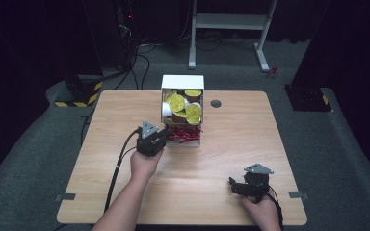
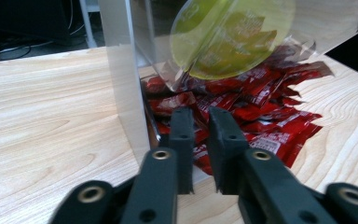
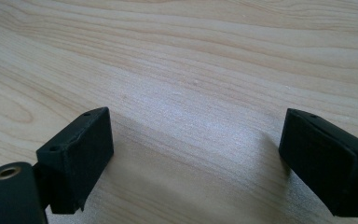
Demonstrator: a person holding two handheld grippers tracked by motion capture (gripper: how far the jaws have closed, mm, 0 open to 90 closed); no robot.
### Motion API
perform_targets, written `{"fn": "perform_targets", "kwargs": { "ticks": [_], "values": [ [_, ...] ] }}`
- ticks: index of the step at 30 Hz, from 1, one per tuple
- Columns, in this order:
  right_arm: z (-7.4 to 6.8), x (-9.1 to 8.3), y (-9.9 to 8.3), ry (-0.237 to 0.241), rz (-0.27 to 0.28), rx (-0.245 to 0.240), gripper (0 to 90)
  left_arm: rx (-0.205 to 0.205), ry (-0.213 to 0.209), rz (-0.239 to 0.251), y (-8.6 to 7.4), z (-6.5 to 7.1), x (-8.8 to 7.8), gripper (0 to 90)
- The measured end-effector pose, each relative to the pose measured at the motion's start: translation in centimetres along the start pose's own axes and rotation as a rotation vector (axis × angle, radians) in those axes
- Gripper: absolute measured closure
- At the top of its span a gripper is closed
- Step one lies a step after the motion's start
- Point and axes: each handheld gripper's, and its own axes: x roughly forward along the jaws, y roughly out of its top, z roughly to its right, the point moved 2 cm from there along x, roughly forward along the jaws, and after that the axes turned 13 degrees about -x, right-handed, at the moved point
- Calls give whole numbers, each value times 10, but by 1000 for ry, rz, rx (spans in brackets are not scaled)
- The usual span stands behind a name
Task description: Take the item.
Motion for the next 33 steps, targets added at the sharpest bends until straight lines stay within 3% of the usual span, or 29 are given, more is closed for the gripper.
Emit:
{"fn": "perform_targets", "kwargs": {
  "ticks": [12, 20, 22, 27, 29, 33],
  "values": [
    [0, 0, 0, 0, 0, 0, 99, 36, 11, 12, -5, 1, -6, 900],
    [0, 0, 0, 0, 0, -1, 99, 68, 3, 34, -12, 8, -25, 888],
    [0, 0, 0, 0, 0, -1, 99, 70, 3, 36, -11, 9, -25, 829],
    [0, 0, 0, 0, 0, -1, 99, 47, 14, 46, -8, 9, -22, 566],
    [0, 0, 0, 0, 0, -1, 99, 39, 38, 37, -5, 11, -16, 506],
    [0, 0, 0, 0, 0, -1, 99, 25, 26, 5, -4, 9, -8, 445]
  ]
}}
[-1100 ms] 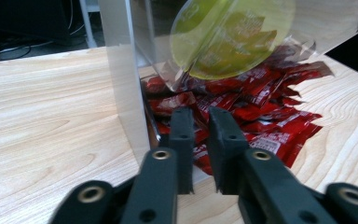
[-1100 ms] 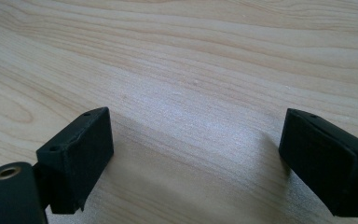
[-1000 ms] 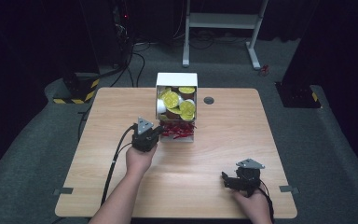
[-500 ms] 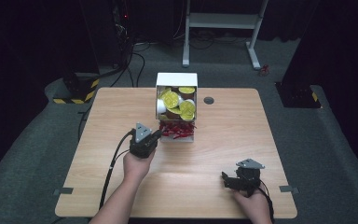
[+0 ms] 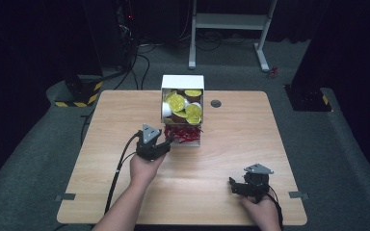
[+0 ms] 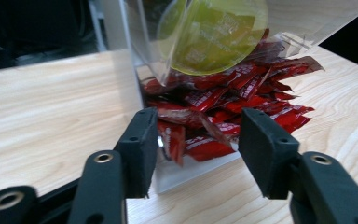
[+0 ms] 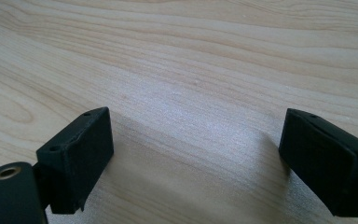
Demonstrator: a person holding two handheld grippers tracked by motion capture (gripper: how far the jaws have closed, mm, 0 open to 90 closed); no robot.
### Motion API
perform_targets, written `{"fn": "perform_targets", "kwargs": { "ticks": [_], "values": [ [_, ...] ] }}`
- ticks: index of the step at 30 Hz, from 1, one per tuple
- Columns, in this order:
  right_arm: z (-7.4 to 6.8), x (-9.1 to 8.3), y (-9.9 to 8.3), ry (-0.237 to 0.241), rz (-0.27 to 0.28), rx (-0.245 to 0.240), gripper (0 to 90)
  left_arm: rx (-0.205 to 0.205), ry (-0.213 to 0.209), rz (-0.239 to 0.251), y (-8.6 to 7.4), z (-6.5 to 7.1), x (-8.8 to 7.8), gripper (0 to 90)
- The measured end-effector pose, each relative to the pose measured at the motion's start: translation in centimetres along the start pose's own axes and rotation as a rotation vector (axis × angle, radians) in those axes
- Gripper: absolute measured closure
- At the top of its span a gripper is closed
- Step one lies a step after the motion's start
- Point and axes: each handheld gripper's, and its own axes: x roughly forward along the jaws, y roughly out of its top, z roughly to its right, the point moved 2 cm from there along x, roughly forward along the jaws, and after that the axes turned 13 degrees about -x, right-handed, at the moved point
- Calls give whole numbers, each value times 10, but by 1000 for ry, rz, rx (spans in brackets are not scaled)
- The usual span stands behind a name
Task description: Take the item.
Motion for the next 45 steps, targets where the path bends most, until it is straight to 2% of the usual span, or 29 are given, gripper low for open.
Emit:
{"fn": "perform_targets", "kwargs": {
  "ticks": [3, 7, 10, 13, 15, 19, 24, 28, 32, 45],
  "values": [
    [0, 0, 0, 1, 0, 0, 99, -1, -6, -19, 1, -1, 8, 461],
    [0, 0, 0, 2, 1, -1, 99, 15, -1, 4, 1, -2, 6, 611],
    [0, 0, 0, 1, 2, -2, 99, 5, 5, 18, 1, -5, 4, 703],
    [0, 0, 0, 1, 1, -2, 99, -2, 9, 18, 1, -6, 5, 736],
    [0, 0, 0, 1, 1, -2, 100, 13, 17, 17, 1, -6, 6, 749],
    [0, 0, 0, 1, 1, -2, 100, 7, 25, 19, 0, -6, 9, 840],
    [0, 0, 0, 1, 2, -3, 100, 16, 26, 21, -1, -7, 7, 874],
    [0, 0, 0, 3, 2, -3, 100, 21, 6, 35, -2, -6, 2, 879],
    [0, 0, 0, 7, 4, -10, 107, 22, -25, 46, -4, -8, -8, 879],
    [0, 0, 0, 7, 3, -9, 107, 25, -51, 85, -5, -9, -34, 878]
  ]
}}
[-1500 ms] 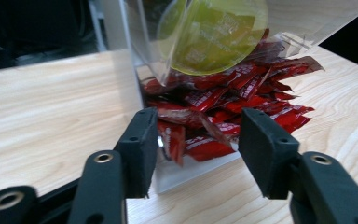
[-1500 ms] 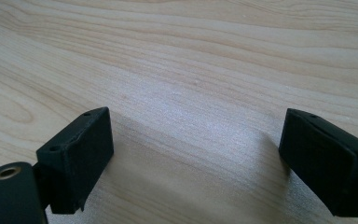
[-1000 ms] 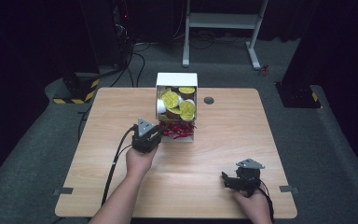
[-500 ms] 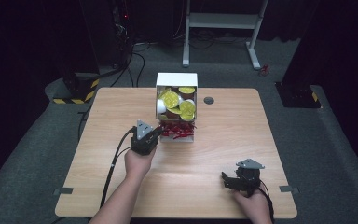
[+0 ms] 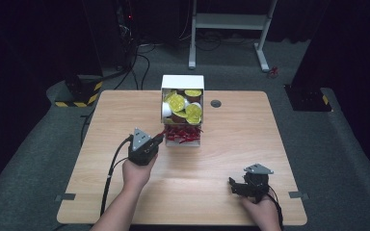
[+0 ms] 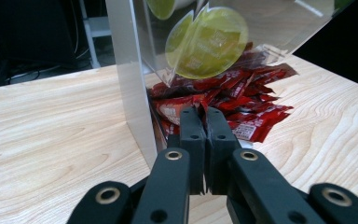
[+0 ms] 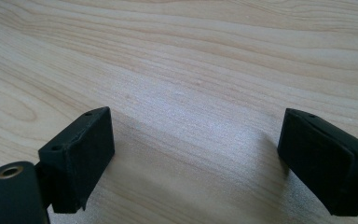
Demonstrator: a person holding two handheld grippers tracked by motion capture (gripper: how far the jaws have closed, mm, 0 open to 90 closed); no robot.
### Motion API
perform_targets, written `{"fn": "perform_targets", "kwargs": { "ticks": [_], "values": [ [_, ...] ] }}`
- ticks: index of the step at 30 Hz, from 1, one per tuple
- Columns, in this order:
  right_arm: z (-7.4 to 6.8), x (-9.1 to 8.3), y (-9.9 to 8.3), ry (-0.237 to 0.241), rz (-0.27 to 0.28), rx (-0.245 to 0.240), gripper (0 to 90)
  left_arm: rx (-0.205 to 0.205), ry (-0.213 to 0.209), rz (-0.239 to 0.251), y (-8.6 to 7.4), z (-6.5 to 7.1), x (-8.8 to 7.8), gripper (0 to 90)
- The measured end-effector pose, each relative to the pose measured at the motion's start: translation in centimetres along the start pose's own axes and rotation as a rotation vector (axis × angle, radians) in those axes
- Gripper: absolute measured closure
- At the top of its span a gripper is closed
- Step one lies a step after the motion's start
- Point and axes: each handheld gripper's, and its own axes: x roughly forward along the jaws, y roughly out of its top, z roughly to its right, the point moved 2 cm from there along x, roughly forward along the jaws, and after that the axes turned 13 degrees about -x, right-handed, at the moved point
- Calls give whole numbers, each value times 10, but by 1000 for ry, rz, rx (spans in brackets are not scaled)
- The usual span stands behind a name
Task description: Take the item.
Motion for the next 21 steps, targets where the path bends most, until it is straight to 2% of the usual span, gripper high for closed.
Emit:
{"fn": "perform_targets", "kwargs": {
  "ticks": [6, 18, 21],
  "values": [
    [0, 0, 0, 0, 1, -2, 107, -13, -26, 17, -1, 1, -11, 878],
    [0, 0, 0, -1, 0, 1, 108, -12, -51, 50, 0, 4, -26, 877],
    [0, 0, 0, -1, -1, 1, 108, -24, -64, 53, 1, 4, -30, 878]
  ]
}}
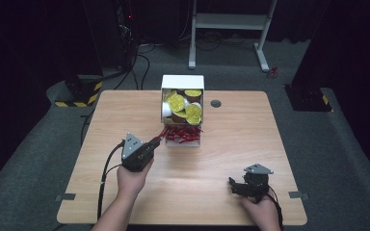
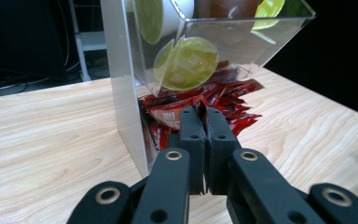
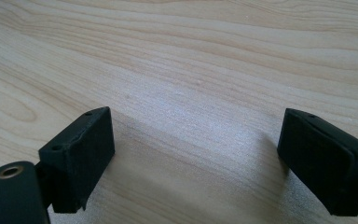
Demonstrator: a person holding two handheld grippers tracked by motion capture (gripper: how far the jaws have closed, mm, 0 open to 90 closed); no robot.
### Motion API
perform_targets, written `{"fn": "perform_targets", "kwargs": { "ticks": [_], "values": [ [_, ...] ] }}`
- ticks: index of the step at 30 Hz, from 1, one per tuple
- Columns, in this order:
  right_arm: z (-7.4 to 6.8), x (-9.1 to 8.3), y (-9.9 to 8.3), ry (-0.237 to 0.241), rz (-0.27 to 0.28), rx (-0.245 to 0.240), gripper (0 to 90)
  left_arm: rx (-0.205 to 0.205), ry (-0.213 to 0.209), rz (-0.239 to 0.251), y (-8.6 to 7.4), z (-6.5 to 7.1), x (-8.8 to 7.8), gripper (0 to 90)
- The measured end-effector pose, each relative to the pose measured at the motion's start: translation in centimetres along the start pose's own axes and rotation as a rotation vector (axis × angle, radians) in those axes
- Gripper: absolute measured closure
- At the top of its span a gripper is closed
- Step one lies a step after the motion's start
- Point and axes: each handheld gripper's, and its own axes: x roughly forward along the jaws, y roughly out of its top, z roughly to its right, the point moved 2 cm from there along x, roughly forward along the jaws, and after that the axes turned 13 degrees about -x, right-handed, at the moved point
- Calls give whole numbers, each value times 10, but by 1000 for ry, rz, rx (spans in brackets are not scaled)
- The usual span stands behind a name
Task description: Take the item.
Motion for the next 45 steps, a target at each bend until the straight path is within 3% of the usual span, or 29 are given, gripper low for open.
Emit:
{"fn": "perform_targets", "kwargs": {
  "ticks": [27, 45],
  "values": [
    [0, 0, 0, 1, 2, 0, 108, -3, -3, 35, 2, -9, -21, 878],
    [0, 1, 0, 0, 2, -1, 108, 3, 31, 42, 3, -23, -30, 877]
  ]
}}
